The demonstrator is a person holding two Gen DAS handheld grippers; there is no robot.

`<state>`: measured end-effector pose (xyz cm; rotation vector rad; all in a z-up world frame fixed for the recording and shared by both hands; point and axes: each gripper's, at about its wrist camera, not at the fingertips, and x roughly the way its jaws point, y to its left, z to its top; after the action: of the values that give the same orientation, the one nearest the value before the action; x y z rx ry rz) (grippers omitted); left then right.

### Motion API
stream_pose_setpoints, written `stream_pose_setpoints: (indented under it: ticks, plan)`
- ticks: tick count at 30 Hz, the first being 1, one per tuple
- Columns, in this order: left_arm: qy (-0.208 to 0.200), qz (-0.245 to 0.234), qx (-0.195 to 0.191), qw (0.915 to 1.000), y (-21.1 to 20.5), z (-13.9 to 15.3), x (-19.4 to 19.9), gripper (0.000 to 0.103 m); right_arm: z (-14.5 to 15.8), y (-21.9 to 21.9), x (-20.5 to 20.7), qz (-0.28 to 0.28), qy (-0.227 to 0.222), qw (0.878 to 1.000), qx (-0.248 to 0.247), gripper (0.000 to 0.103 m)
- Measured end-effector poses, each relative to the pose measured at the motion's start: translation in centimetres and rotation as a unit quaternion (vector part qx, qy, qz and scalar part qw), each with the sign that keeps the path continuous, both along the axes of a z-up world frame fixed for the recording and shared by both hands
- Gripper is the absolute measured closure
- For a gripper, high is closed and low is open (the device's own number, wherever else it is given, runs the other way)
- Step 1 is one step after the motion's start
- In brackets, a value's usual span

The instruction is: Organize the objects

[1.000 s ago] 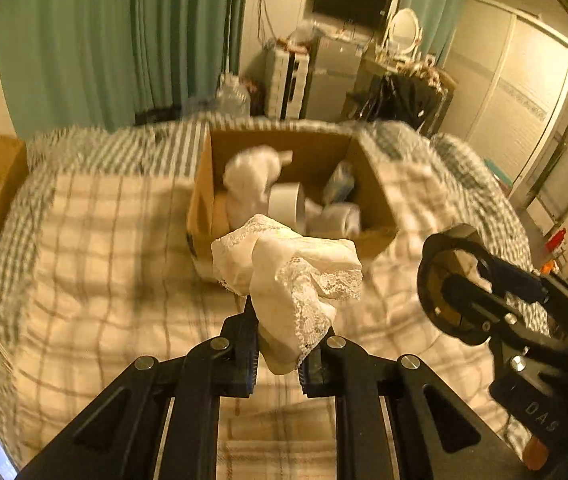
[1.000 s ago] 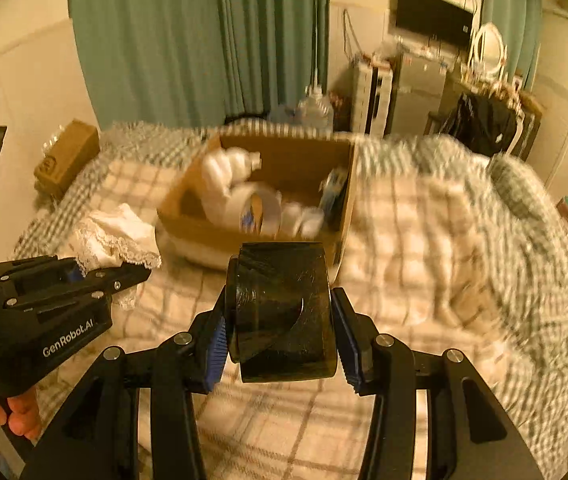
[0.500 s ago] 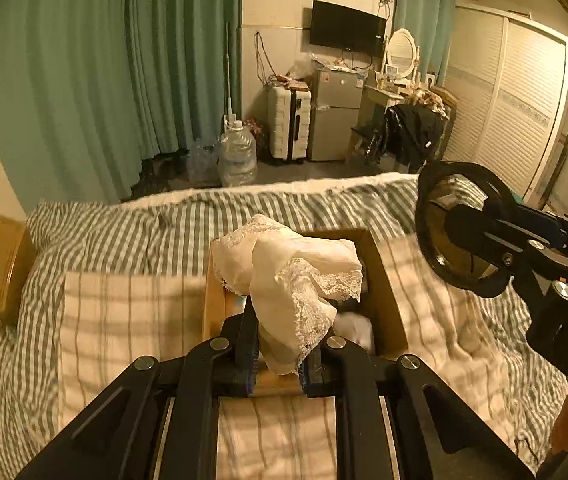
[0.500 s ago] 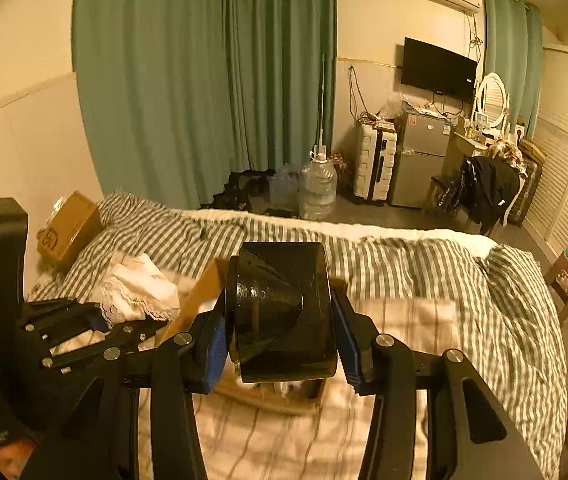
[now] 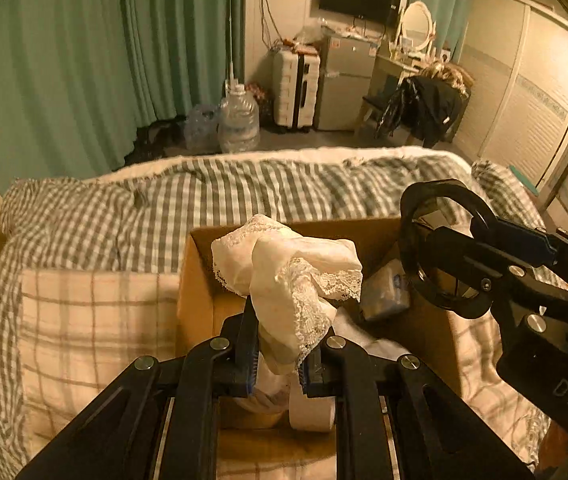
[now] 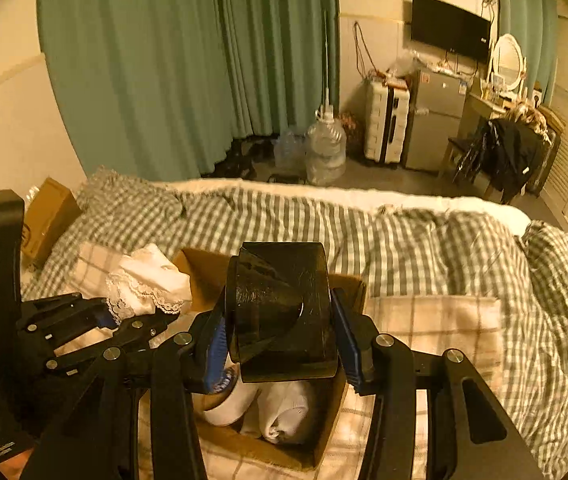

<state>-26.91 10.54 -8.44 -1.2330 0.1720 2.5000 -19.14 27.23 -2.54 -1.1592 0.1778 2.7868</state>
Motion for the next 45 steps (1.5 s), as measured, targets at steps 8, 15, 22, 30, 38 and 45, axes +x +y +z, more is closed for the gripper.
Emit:
stream_pose_setpoints:
  ticks: [8, 15, 22, 30, 38, 45]
  plan:
    - [0.012, -0.013, 0.001, 0.9998, 0.9, -1.5, -0.6, 0.085, -3.3, 2.3, -1.4, -0.019, -0.014, 0.999, -0.039, 0.057]
    - [0.024, -0.020, 0.014, 0.9994, 1.2, -0.5, 0.1, 0.031, -1.9, 2.8, -0.5, -0.037, 0.012, 0.997, -0.061, 0.029]
    - [0.047, -0.011, 0.019, 0.9986, 0.9, 4.6, 1.9, 0.018, 3.4, 2.4, 2.3, -0.043, 0.042, 0.998, -0.026, 0.017]
    - [0.140, 0.014, 0.040, 0.9892, -2.4, 14.1, 7.6, 0.001, 13.0, 1.1, 9.0, -0.063, 0.119, 0.991, 0.015, 0.006]
    - [0.229, 0.033, 0.062, 0.9710, -7.1, 19.9, 14.7, 0.000, 18.3, -2.0, 16.8, -0.070, 0.187, 0.978, 0.061, 0.000]
    - [0.265, 0.065, 0.077, 0.9589, -9.8, 17.0, 20.1, 0.000, 14.5, -3.4, 20.7, -0.090, 0.207, 0.972, 0.068, 0.000]
